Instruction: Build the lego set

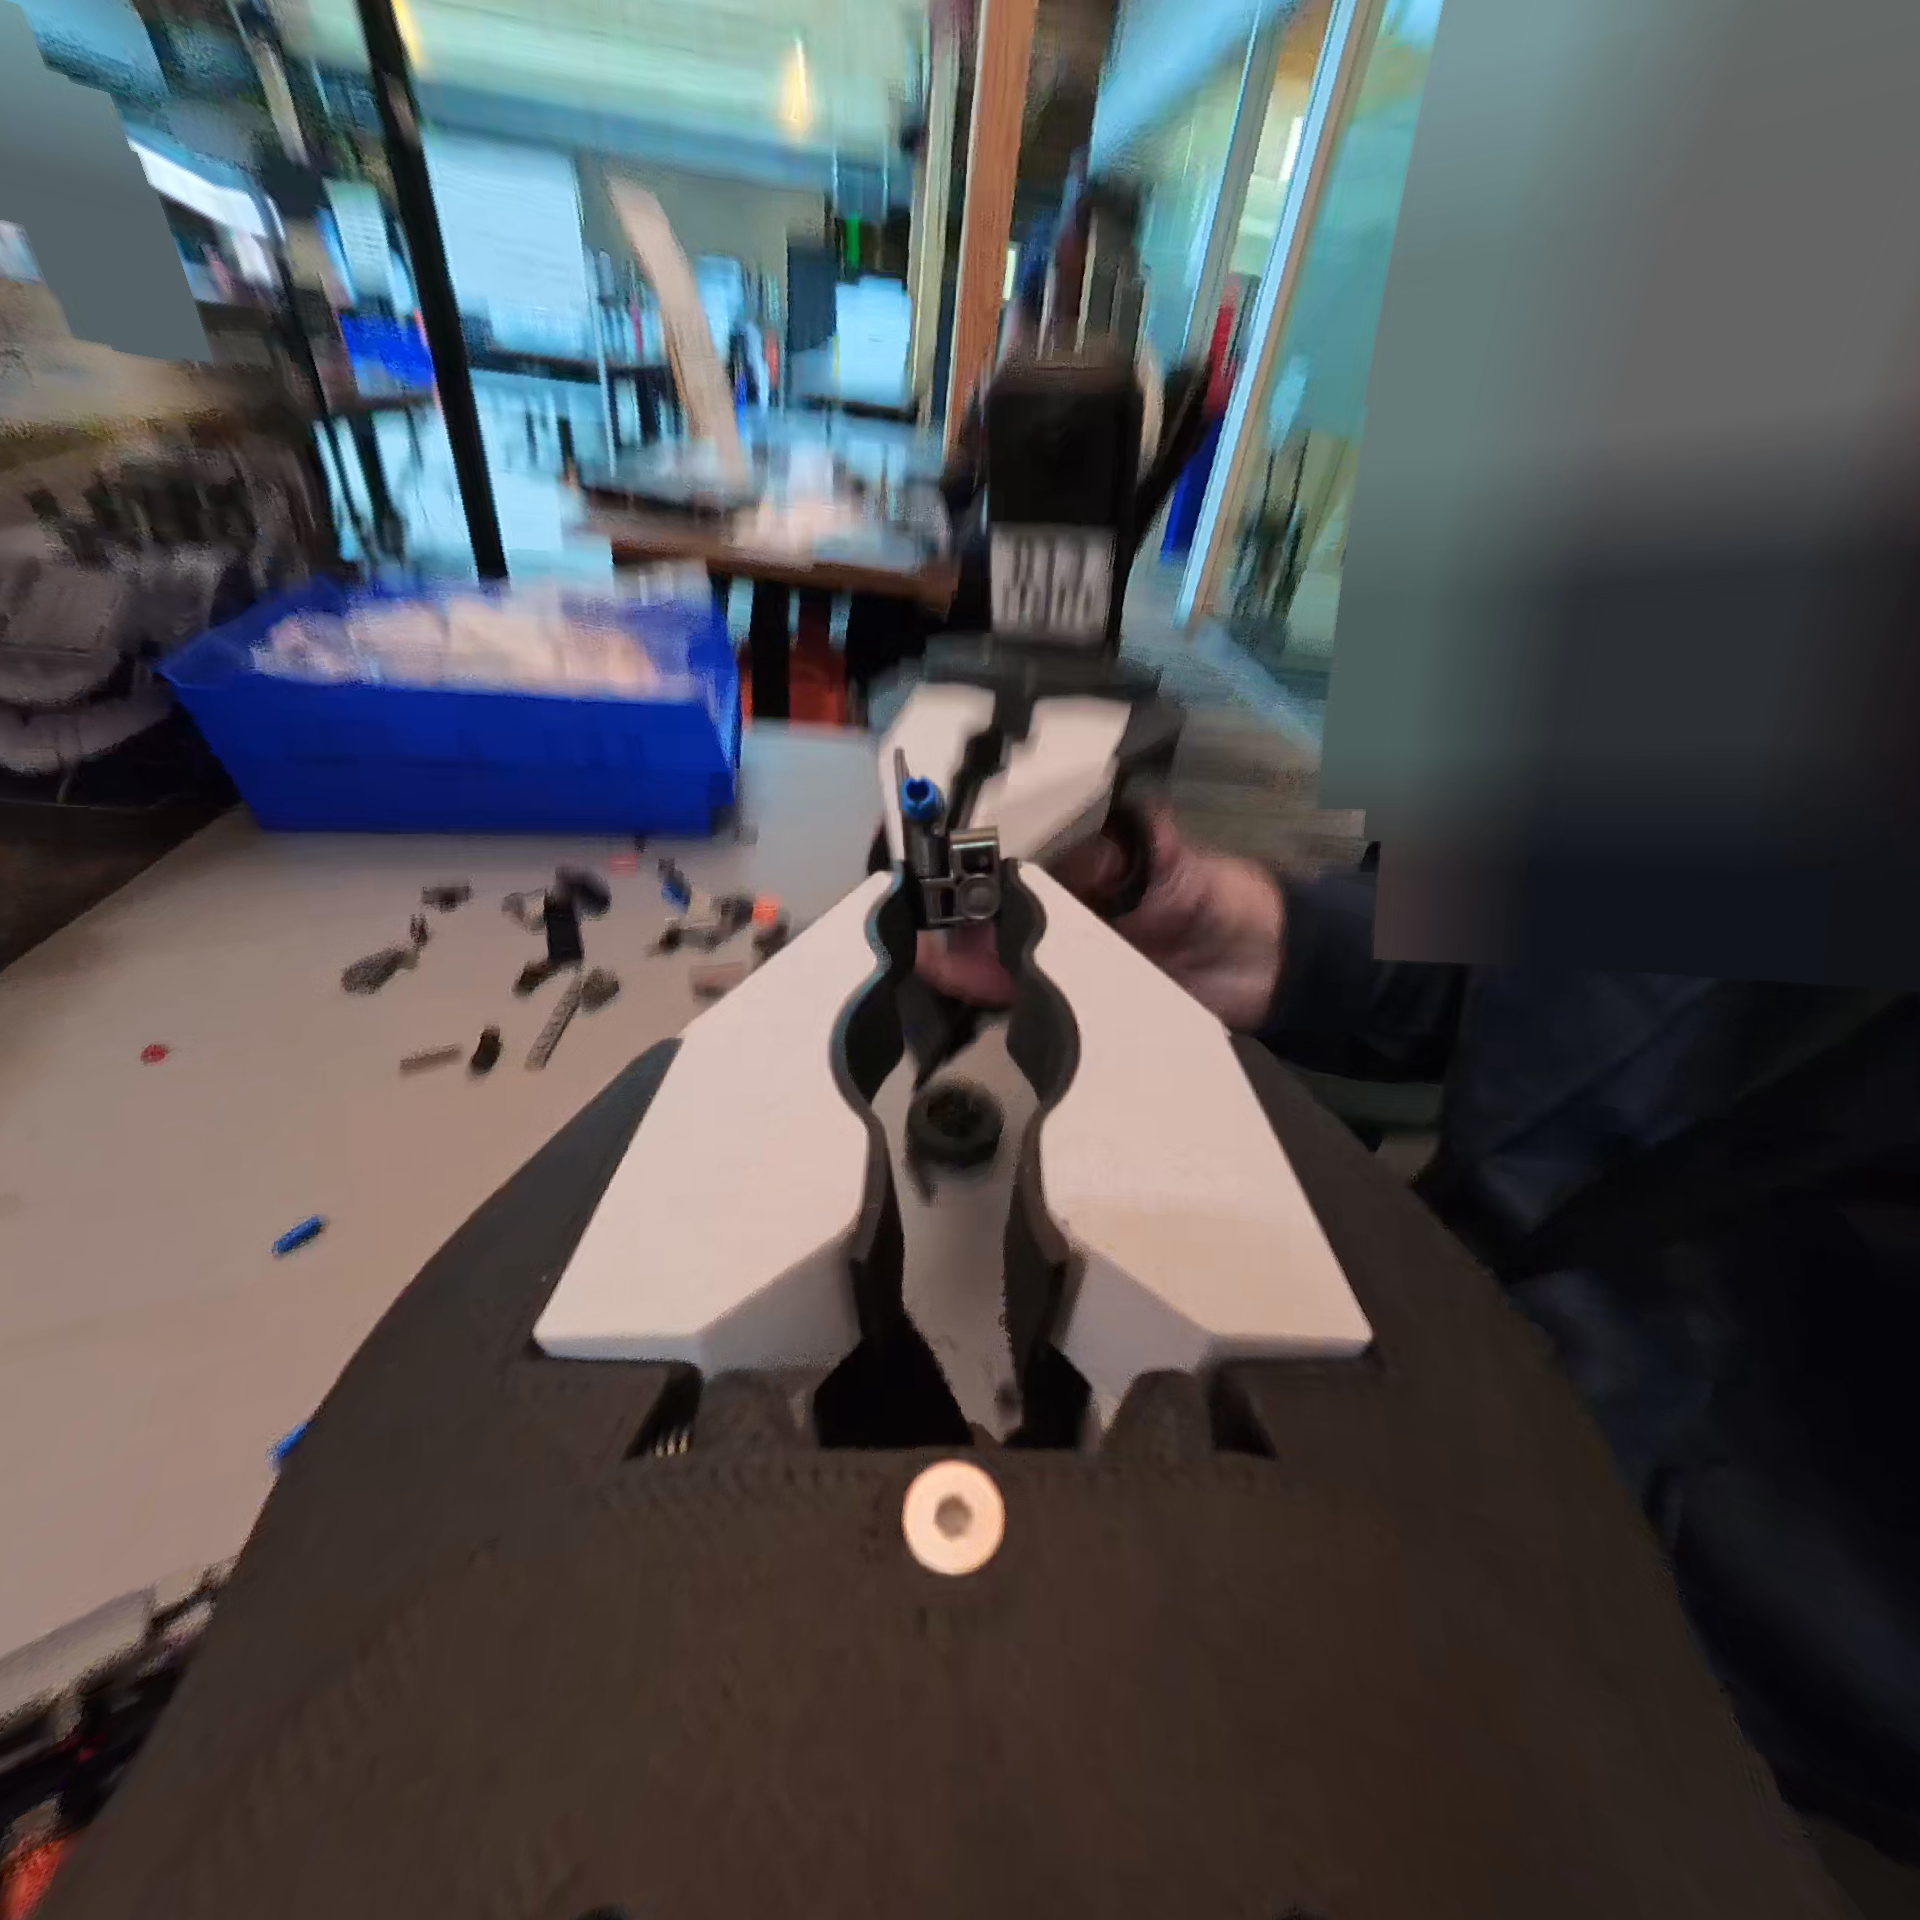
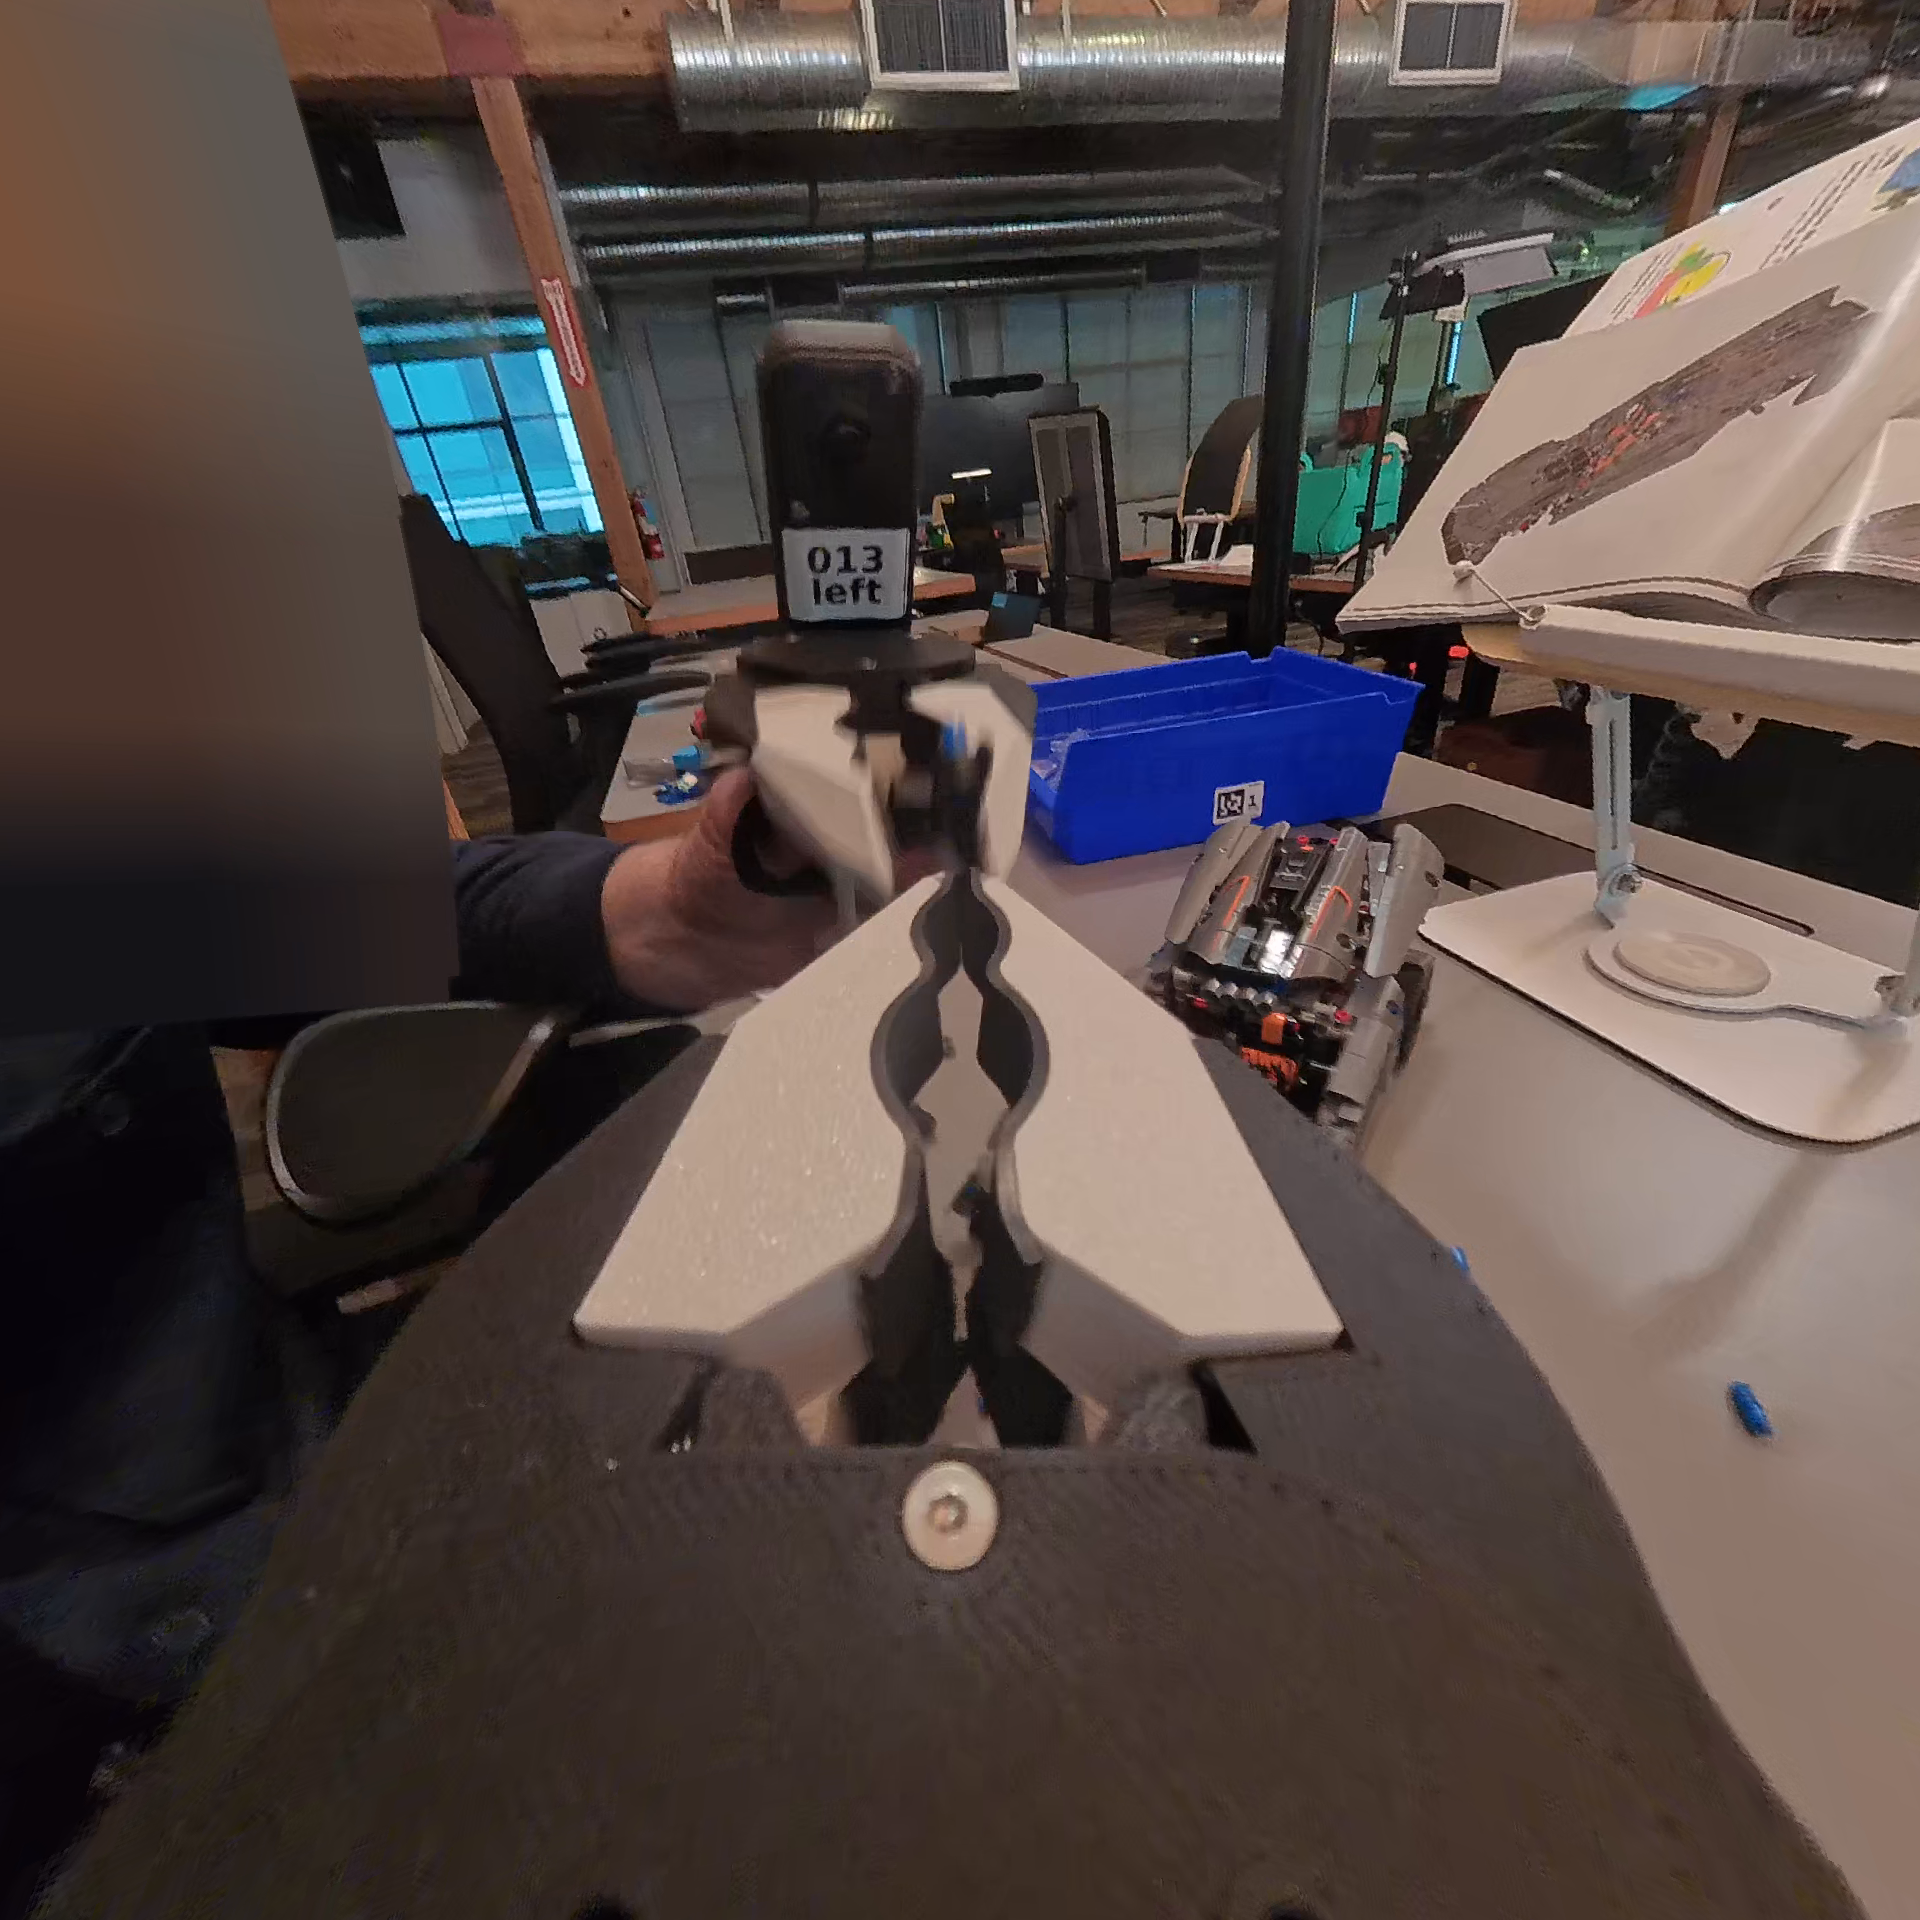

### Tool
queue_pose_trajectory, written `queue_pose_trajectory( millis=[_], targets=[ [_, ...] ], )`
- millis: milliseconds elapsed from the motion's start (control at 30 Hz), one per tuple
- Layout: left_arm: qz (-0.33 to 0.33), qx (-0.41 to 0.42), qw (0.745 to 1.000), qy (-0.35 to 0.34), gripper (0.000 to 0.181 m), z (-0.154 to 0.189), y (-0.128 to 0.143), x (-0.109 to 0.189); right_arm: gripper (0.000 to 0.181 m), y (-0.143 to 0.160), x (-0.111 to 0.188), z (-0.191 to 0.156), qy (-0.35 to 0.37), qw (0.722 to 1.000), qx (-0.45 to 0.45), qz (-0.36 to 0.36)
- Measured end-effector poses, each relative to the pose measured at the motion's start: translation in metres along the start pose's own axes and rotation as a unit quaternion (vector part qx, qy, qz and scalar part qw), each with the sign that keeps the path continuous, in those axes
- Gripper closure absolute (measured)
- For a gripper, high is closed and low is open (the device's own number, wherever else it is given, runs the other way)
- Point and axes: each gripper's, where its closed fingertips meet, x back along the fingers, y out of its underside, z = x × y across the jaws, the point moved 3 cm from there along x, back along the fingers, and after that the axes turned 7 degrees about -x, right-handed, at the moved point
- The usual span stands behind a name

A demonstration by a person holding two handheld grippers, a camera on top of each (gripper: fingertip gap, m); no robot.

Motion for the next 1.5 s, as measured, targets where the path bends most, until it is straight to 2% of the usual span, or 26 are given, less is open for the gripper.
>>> queue_pose_trajectory(
  millis=[33,67,100,200,300,367,400,433,667,1000,1300,1433,1500],
  targets=[
    [0.049,0.025,0.998,-0.002,0.169,-0.007,-0.016,0.013,0.181,0.008,0.001,0.006,0.014,1.0,0.004,-0.015],
    [0.047,0.011,0.999,-0.018,0.169,-0.014,-0.022,0.023,0.181,0.008,0.003,0.007,0.009,1.0,-0.013,0.0],
    [-0.011,-0.031,0.998,-0.053,0.169,-0.021,-0.013,0.024,0.181,0.001,0.004,0.006,-0.007,0.999,-0.035,0.025],
    [-0.051,-0.028,0.997,-0.045,0.168,-0.018,0.004,0.015,0.181,-0.007,0.002,0.006,0.003,1.0,-0.007,0.008],
    [-0.026,-0.014,1.0,0.0,0.168,-0.008,0.0,0.015,0.181,-0.005,0.002,0.013,0.0,0.999,-0.031,0.012],
    [-0.026,-0.004,1.0,-0.003,0.168,-0.013,0.005,0.015,0.181,-0.003,0.001,0.014,-0.003,0.999,-0.041,0.015],
    [-0.022,0.017,0.999,0.018,0.168,-0.011,0.008,0.014,0.181,-0.004,0.001,0.013,0.002,0.999,-0.037,0.017],
    [-0.029,0.033,0.998,0.036,0.168,-0.01,0.013,0.012,0.181,-0.005,0.0,0.011,0.0,0.999,-0.035,0.016],
    [-0.092,0.023,0.994,0.046,0.168,-0.003,0.036,-0.003,0.178,-0.001,-0.004,0.012,-0.019,0.998,-0.064,0.006],
    [-0.115,0.01,0.992,0.043,0.168,-0.001,0.039,-0.007,0.181,0.006,-0.003,0.013,-0.051,0.993,-0.107,-0.014],
    [-0.127,-0.033,0.991,0.031,0.168,0.004,0.038,-0.006,0.181,0.008,0.003,0.005,-0.037,0.997,-0.047,-0.04],
    [-0.153,-0.059,0.986,0.027,0.168,0.01,0.04,-0.001,0.181,0.013,0.005,0.0,-0.041,0.997,-0.038,-0.047],
    [-0.136,-0.045,0.99,0.003,0.168,0.0,0.036,0.016,0.181,0.003,0.021,0.006,-0.03,0.998,-0.048,-0.013]
  ],
)
